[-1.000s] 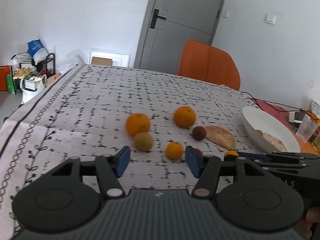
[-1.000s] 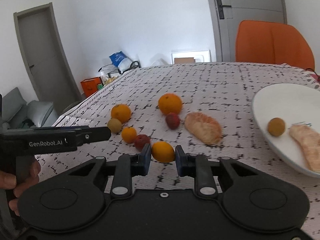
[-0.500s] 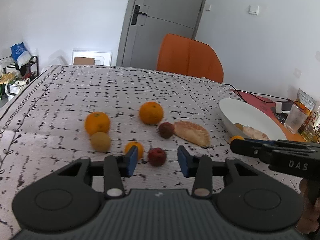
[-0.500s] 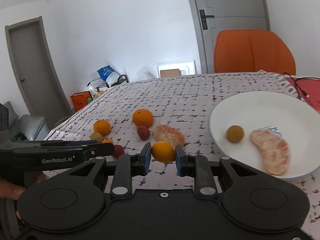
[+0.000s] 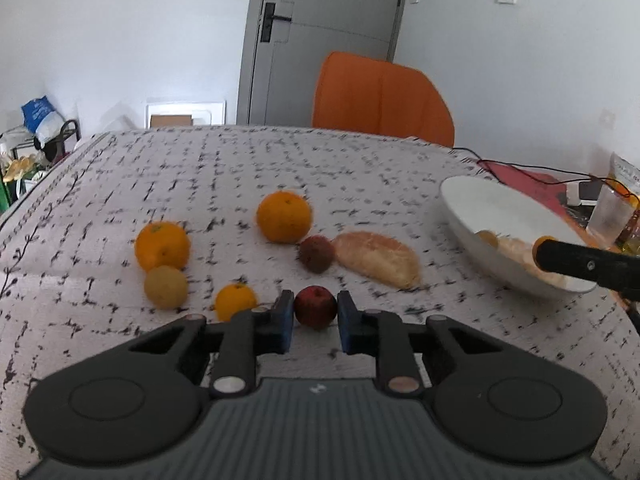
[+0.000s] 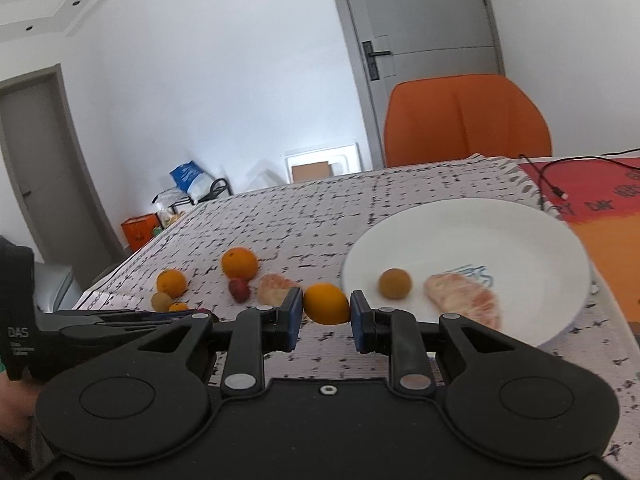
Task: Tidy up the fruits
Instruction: 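Carry mandarin into bowl and open right gripper while left carries red plum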
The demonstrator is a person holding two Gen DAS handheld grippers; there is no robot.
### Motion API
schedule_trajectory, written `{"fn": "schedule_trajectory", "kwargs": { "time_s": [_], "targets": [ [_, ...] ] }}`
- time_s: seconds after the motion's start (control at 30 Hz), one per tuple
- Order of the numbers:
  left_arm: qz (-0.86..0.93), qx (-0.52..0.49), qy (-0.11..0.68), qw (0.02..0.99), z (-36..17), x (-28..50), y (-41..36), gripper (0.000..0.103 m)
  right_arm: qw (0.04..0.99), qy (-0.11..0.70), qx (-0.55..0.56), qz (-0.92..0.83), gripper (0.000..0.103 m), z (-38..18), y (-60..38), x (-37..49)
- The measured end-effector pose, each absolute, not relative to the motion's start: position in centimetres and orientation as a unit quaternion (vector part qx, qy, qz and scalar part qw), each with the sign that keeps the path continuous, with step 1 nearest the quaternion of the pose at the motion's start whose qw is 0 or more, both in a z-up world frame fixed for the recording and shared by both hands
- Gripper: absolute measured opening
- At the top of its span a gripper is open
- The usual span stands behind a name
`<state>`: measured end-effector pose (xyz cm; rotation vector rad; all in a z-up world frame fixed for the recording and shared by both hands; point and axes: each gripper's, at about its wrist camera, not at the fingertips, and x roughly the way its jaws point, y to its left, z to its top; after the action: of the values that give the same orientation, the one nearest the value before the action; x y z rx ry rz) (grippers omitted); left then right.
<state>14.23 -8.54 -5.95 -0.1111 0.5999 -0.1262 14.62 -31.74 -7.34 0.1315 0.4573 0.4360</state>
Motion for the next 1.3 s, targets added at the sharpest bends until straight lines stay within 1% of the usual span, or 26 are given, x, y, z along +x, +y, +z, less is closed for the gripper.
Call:
{"fn": "schedule_trajectory", "kwargs": {
  "time_s": [0.27,0.67,1.2,1.3],
  "targets": [
    [-0.095,-0.045,0.274,0.956,-3.9,14.3,-10.9,0.021,0.955,0.212,0.084,0.191,0.024,-7.3,-34.4,14.6],
    [-0.133,-0.021,0.257,0.957,-2.3,15.4,-15.4,0.021,0.960,0.201,0.120,0.156,0.024,-7.7,-38.5,14.9],
    [-0.165,0.001,0.260,0.951,-2.4,17.2,-20.2,0.021,0.960,0.206,0.133,0.137,0.024,-8.8,-41.1,16.4],
    [-0.168,0.004,0.261,0.951,-2.4,17.5,-20.9,0.021,0.959,0.205,0.137,0.138,0.028,-8.8,-41.4,16.7]
  ]
}}
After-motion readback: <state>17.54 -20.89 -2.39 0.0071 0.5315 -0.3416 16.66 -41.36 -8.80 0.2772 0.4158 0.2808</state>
